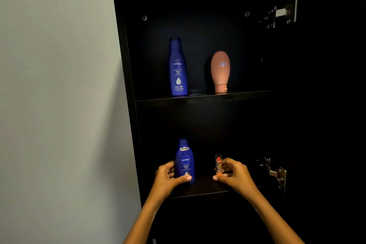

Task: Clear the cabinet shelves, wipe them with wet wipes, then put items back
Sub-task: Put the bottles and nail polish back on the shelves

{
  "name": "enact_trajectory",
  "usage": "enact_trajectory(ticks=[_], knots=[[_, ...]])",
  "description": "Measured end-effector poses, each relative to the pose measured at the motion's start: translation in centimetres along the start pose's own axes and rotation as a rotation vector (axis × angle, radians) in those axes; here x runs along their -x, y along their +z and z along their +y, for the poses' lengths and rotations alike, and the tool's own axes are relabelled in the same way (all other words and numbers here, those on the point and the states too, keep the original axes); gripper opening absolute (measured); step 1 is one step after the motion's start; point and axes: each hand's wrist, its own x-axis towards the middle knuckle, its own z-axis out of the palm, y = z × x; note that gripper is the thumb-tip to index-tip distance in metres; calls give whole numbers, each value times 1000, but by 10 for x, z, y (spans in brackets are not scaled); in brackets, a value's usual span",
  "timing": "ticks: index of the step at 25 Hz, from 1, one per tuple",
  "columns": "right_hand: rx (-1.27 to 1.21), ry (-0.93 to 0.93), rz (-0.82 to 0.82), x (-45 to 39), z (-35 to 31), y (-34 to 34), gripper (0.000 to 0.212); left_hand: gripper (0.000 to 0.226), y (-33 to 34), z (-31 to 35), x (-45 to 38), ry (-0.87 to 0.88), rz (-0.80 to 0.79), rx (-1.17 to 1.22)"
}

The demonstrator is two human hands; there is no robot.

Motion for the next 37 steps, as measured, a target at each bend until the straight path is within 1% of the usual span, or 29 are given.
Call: enact_trajectory(ticks=[2,6,10,16,23,28,37], knots=[[7,26,7,-2,-1,1,39,71,-1,-1,0,-3,-18,-2],[34,65,10,-5,1,1,43,55,-1,-1,0,-12,-56,-15],[54,95,40,-7,2,1,41,48,-2,-5,-3,-15,-84,-8],[90,120,54,-2,-1,0,37,57,-2,-9,-4,-43,-84,-81],[85,122,68,-1,-3,-2,35,56,-2,-7,-4,-47,-100,-89],[117,146,50,-1,-3,-2,35,61,-3,-6,-4,-56,-103,-87],[143,141,53,4,-6,-2,34,58,-2,0,-1,-82,-98,-71]])
